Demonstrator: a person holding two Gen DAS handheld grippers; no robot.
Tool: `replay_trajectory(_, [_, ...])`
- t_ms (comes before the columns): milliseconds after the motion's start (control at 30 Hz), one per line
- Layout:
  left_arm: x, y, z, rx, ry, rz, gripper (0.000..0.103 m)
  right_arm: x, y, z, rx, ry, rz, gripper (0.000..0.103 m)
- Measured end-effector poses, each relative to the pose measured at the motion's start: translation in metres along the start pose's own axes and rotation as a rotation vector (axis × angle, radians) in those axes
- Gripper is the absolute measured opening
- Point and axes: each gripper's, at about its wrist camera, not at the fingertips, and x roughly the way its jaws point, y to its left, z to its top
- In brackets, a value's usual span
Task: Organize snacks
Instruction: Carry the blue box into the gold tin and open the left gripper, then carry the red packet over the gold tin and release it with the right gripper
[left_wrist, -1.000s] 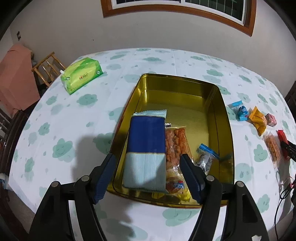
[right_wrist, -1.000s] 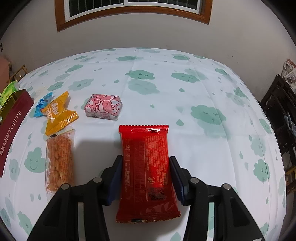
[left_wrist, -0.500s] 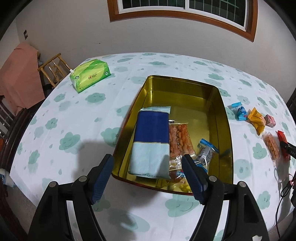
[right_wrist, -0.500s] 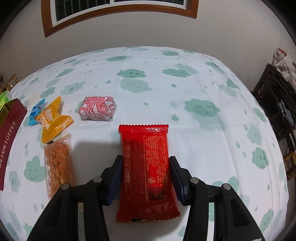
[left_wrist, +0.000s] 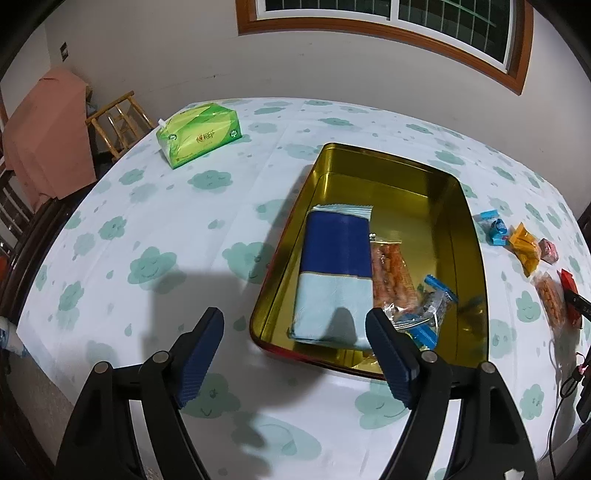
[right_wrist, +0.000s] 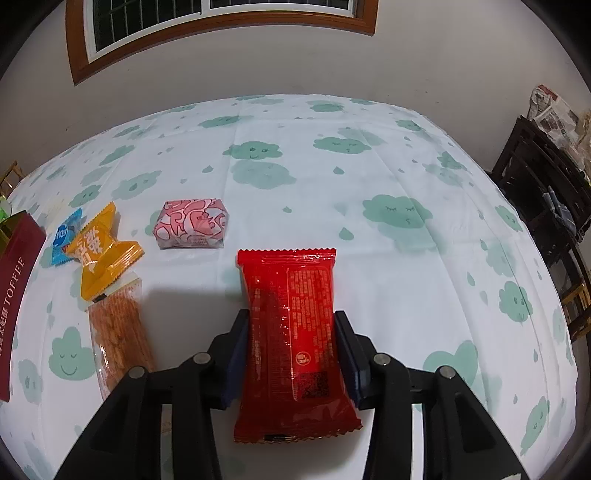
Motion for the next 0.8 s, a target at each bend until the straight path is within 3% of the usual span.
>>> replay_trajectory(200, [0.0,0.006,-0.002,-0.016,-0.002,-0.011,0.077,-0.015,0.006,0.006,0.011,-0.021,0.005,0.044])
replay_trajectory(367, [0.001,0.012,-0.001,-0.037,-0.005,-0.01,0.078,-0.036,0.038,0.013,-0.019,-0.039,0.064,0.044])
replay_trajectory(800, [-0.002,0.051,-0.009,-0.122,0.008,0.066,0.082,-0.086,0.218,0.001,-0.286,-0.057,0.376,0.044])
